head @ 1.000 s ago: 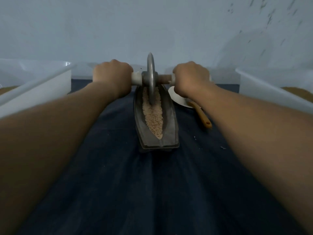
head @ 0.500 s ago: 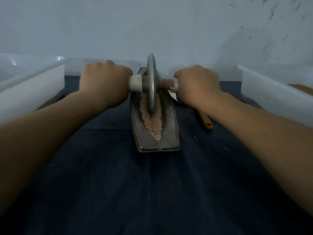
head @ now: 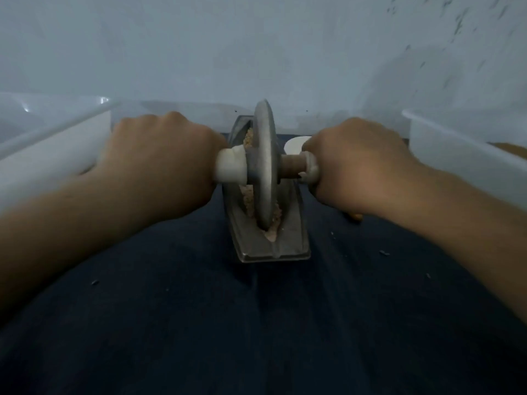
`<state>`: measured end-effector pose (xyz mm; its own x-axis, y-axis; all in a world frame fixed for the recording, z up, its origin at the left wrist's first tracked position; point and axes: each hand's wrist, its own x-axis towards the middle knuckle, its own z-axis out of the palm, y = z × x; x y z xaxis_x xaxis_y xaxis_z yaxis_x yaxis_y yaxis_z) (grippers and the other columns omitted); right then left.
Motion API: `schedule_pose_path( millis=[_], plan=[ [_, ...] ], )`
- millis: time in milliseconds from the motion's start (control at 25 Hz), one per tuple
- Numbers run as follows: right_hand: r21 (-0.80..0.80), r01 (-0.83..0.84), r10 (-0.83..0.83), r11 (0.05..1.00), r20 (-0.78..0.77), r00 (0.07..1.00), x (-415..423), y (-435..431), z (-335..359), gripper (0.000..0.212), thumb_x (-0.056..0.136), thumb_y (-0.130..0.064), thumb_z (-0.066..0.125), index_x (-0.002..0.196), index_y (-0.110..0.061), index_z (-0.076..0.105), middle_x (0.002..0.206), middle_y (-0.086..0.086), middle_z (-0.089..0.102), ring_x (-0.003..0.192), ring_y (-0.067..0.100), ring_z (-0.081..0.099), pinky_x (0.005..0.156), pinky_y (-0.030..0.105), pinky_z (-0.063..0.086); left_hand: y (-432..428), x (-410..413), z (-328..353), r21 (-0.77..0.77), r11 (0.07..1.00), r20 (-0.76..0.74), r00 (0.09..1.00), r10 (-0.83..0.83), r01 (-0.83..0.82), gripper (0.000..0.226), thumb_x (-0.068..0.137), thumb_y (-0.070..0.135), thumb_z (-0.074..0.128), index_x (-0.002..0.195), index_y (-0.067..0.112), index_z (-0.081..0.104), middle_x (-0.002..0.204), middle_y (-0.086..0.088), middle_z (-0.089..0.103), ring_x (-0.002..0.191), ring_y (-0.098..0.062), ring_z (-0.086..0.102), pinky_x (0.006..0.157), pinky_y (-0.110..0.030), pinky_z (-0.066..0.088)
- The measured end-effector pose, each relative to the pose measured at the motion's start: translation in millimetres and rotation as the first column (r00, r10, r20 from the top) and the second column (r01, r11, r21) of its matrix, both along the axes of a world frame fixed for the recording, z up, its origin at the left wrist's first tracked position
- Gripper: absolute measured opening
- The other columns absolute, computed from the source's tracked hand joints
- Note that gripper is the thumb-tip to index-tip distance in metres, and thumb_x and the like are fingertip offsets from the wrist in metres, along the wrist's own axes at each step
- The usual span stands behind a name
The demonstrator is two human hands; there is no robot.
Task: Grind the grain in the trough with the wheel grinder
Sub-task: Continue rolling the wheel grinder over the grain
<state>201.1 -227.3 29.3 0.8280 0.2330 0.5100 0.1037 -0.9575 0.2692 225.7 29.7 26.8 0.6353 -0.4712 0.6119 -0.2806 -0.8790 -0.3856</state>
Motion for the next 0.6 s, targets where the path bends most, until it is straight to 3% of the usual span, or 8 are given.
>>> schedule_pose_path(
  millis=[120, 160, 280, 360, 520, 600],
  plan=[
    [0.053, 0.087, -0.079, 0.995, -0.139, 0.987, 48.1, 15.5, 3.7, 0.004, 0.086, -0.032, 0.067, 0.086, -0.028, 0.067, 0.079, 0.001, 0.057, 0.064, 0.02, 0.049, 0.052, 0.026, 0.033, -21.2, 41.6, -3.4, 0.012, 0.985, -0.111, 0.979, 0.172, -0.172, 0.009, 0.083, 0.034, 0.062, 0.091, 0.033, 0.065, 0.068, 0.002, 0.043, 0.057, -0.022, 0.04, 0.054, -0.03, 0.032],
    [0.064, 0.091, -0.08, 0.994, -0.165, 0.983, 61.5, 19.7, 7.9, 0.009, 0.089, -0.032, 0.066, 0.094, -0.025, 0.068, 0.088, 0.003, 0.059, 0.072, 0.023, 0.051, 0.058, 0.029, 0.037, -27.0, 55.4, 2.1, -0.005, 0.983, -0.179, 0.967, 0.182, -0.186, 0.012, 0.085, 0.034, 0.061, 0.096, 0.032, 0.066, 0.075, 0.0, 0.049, 0.064, -0.024, 0.046, 0.059, -0.033, 0.036],
    [0.084, 0.09, -0.063, 0.992, -0.276, 0.959, 75.3, 18.9, 15.7, 0.008, 0.09, -0.033, 0.066, 0.089, -0.028, 0.06, 0.097, 0.004, 0.061, 0.08, 0.026, 0.055, 0.067, 0.033, 0.041, -34.7, 68.8, 16.7, -0.003, 0.981, -0.275, 0.943, 0.184, -0.193, 0.017, 0.086, 0.033, 0.058, 0.101, 0.032, 0.066, 0.084, -0.001, 0.053, 0.074, -0.027, 0.052, 0.065, -0.036, 0.04],
    [0.066, 0.053, -0.031, 0.996, -0.301, 0.953, 57.0, 13.8, 14.0, 0.023, 0.087, -0.037, 0.068, 0.074, -0.029, 0.052, 0.086, 0.003, 0.06, 0.069, 0.022, 0.055, 0.057, 0.03, 0.04, -25.1, 47.5, 12.5, 0.01, 0.988, -0.281, 0.948, 0.152, -0.155, 0.015, 0.084, 0.033, 0.059, 0.098, 0.033, 0.065, 0.078, 0.002, 0.049, 0.071, -0.026, 0.05, 0.063, -0.035, 0.04],
    [-0.092, -0.046, 0.05, 0.995, 0.039, 0.998, 19.1, -2.6, 2.6, 0.02, 0.07, -0.044, 0.068, 0.063, -0.032, 0.054, 0.054, -0.008, 0.046, 0.044, 0.013, 0.041, 0.044, 0.018, 0.024, 3.1, -1.5, 0.7, -0.054, 0.999, -0.161, 0.987, -0.007, -0.002, 0.007, 0.075, 0.04, 0.06, 0.074, 0.033, 0.057, 0.057, 0.01, 0.036, 0.045, -0.012, 0.032, 0.046, -0.022, 0.027],
    [-0.119, -0.018, 0.025, 0.993, 0.063, 0.998, 21.4, -0.7, -1.5, 0.022, 0.068, -0.04, 0.068, 0.059, -0.032, 0.049, 0.051, -0.009, 0.043, 0.041, 0.011, 0.037, 0.044, 0.016, 0.022, 3.2, -0.1, -6.1, -0.054, 0.998, -0.144, 0.99, 0.007, -0.014, 0.009, 0.076, 0.041, 0.061, 0.073, 0.033, 0.056, 0.057, 0.01, 0.037, 0.044, -0.01, 0.029, 0.046, -0.02, 0.021]
  ],
)
